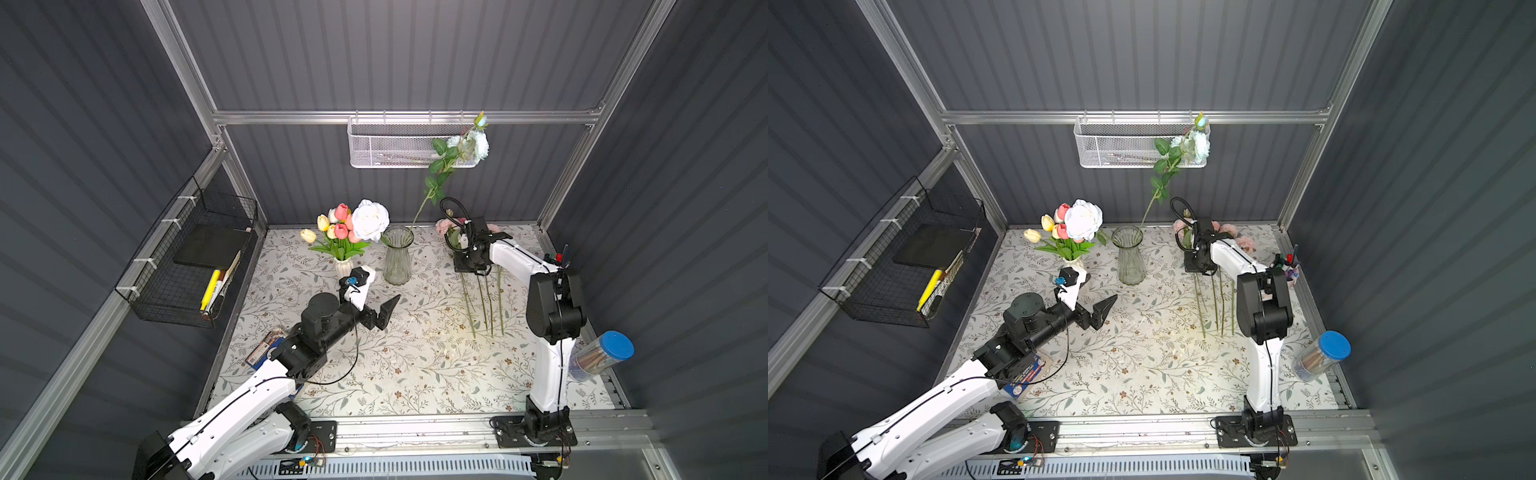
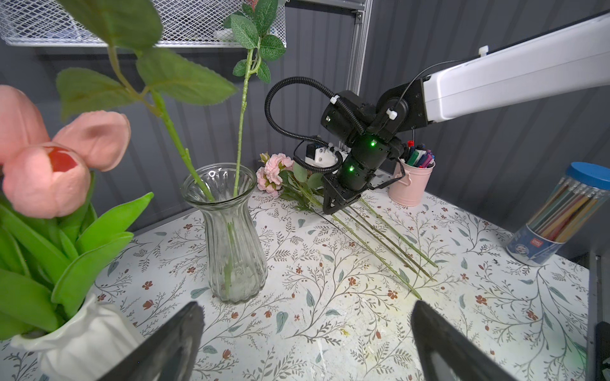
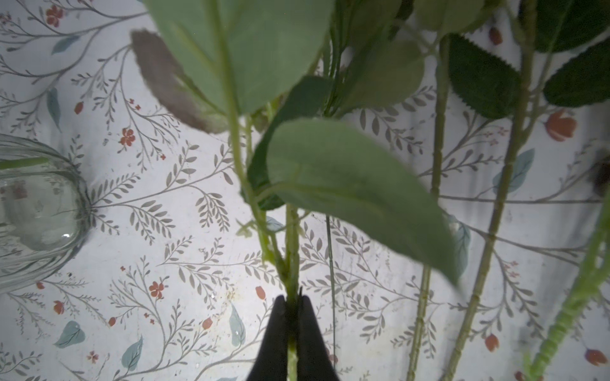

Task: Pick out pink flowers from the vase
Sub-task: Place the flower at the center of the board.

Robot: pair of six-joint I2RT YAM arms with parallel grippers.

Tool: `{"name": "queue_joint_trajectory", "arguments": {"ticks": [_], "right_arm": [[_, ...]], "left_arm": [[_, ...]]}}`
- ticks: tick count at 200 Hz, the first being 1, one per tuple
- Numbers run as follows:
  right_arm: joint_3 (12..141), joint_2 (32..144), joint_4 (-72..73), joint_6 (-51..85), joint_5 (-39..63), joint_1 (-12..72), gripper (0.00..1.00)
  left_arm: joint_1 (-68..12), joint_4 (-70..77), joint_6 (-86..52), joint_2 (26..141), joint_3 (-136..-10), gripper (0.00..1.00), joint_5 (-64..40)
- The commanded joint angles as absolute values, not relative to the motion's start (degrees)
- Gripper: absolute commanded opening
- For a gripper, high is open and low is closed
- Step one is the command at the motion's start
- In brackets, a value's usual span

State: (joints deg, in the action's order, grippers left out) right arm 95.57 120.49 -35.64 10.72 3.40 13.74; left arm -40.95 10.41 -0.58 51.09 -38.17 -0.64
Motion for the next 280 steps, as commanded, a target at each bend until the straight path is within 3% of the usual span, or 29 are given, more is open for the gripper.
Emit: {"name": "queue_joint_trajectory", "arguments": {"ticks": [1, 62, 162, 198, 233, 280], "right_arm": [[96.83, 122.18, -37.73, 13.20, 3.12, 13.80, 0.08], [98.09, 124.01, -37.08, 15.78, 4.87, 14.06, 0.15], [100.47, 126.54, -35.91, 19.78, -0.05, 12.57, 0.09], [101.50, 126.60, -36.69, 18.44, 1.58, 12.70, 0.24], [91.72, 117.28, -27.85, 17.45, 0.00, 13.01, 0.44], [79.20, 101.87, -16.12, 16.81, 3.27, 14.88, 0.48]], "left_arm": [[-41.04, 12.24, 0.02, 50.13, -37.84, 0.99, -1.06], [-41.04, 13.34, -0.17, 50.10, -37.18, 0.99, -2.08], [-41.04, 15.03, -0.62, 49.23, -35.49, 0.99, -1.21], [-41.04, 15.47, -0.44, 48.55, -35.09, 0.99, -1.58], [-41.13, 14.82, -1.14, 47.92, -34.98, 0.99, -1.82], [-41.10, 7.81, -1.81, 44.69, -35.79, 0.99, 0.31]]}}
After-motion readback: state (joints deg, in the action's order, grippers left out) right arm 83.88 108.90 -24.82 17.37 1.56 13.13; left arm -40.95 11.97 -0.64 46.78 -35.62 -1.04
